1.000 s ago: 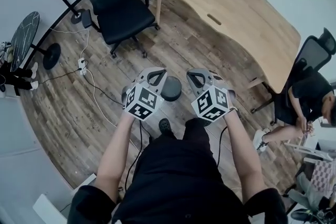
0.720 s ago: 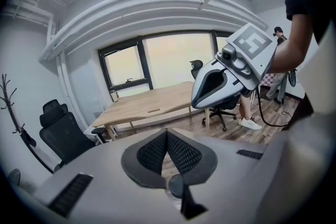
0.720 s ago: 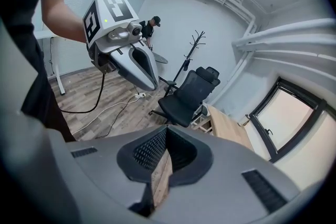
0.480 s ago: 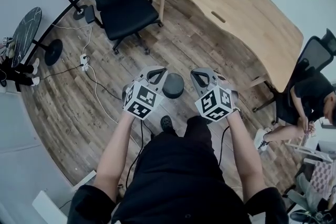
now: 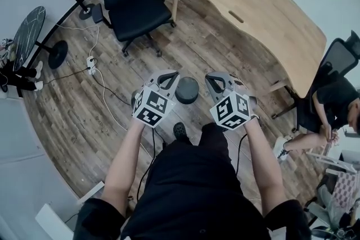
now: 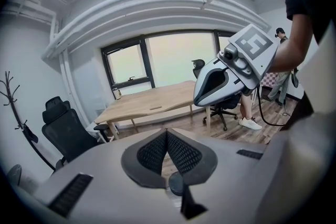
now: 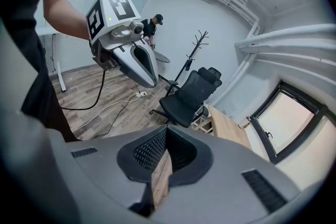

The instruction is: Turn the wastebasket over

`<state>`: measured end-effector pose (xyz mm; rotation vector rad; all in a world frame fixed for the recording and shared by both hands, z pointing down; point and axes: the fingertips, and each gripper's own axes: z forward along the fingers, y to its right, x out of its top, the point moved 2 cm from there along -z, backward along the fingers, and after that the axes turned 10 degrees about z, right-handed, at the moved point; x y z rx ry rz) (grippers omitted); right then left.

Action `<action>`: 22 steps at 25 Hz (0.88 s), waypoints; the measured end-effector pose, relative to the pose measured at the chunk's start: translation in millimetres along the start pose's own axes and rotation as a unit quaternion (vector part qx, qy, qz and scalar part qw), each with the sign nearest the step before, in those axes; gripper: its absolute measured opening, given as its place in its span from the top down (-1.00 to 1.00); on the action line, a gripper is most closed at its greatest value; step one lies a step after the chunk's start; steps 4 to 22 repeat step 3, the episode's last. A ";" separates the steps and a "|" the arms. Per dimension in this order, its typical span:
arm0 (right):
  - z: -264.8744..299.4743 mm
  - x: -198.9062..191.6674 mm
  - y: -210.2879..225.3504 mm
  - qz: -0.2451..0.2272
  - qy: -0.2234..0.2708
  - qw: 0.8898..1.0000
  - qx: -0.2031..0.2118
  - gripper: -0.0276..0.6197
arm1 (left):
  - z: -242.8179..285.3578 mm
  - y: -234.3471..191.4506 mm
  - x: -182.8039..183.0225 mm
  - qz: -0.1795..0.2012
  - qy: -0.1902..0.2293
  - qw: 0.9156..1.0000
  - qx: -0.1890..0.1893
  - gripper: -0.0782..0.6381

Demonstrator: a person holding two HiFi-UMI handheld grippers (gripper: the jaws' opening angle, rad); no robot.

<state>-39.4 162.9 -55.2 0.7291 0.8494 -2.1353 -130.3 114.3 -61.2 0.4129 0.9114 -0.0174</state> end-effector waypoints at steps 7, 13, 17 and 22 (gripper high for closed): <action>-0.4 0.1 -0.2 -0.003 0.000 1.000 -0.001 0.82 | -1.9 -0.1 -0.8 0.001 0.000 1.000 0.000 0.73; -0.4 0.1 -0.2 -0.003 0.000 1.000 -0.001 0.82 | -1.9 -0.1 -0.8 0.001 0.000 1.000 0.000 0.73; -0.4 0.1 -0.2 -0.003 0.000 1.000 -0.001 0.82 | -1.9 -0.1 -0.8 0.001 0.000 1.000 0.000 0.73; -0.4 0.1 -0.2 -0.003 0.000 1.000 -0.001 0.82 | -1.9 -0.1 -0.8 0.001 0.000 1.000 0.000 0.73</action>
